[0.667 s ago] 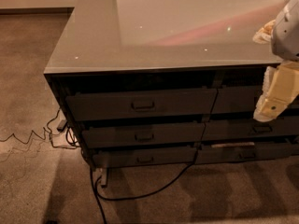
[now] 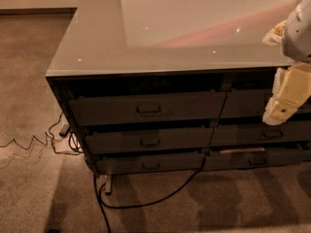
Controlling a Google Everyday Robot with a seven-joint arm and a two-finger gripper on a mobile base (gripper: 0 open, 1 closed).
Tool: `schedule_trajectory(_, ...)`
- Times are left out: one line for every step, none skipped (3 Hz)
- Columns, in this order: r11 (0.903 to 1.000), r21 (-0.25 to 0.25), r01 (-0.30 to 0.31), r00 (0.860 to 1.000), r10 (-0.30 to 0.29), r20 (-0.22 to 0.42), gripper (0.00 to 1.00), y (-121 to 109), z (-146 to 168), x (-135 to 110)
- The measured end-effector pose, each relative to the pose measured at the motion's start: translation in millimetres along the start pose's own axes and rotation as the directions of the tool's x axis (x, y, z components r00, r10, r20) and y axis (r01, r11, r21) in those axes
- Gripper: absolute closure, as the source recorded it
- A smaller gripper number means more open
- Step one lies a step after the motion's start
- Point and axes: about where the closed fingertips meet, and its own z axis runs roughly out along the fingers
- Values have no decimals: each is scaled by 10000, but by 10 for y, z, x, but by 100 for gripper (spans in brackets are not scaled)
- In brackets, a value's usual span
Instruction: Open top drawer
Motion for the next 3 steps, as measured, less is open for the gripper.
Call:
schedule_trajectory(9967, -787, 192, 9971, -132, 752, 0, -47, 290, -65)
schedule_trajectory(9829, -1560, 977, 9747, -628, 2147, 0, -87, 628, -266)
schedule_trajectory(9588, -1745, 2241, 9478, -1727, 2680, 0, -33, 880, -575)
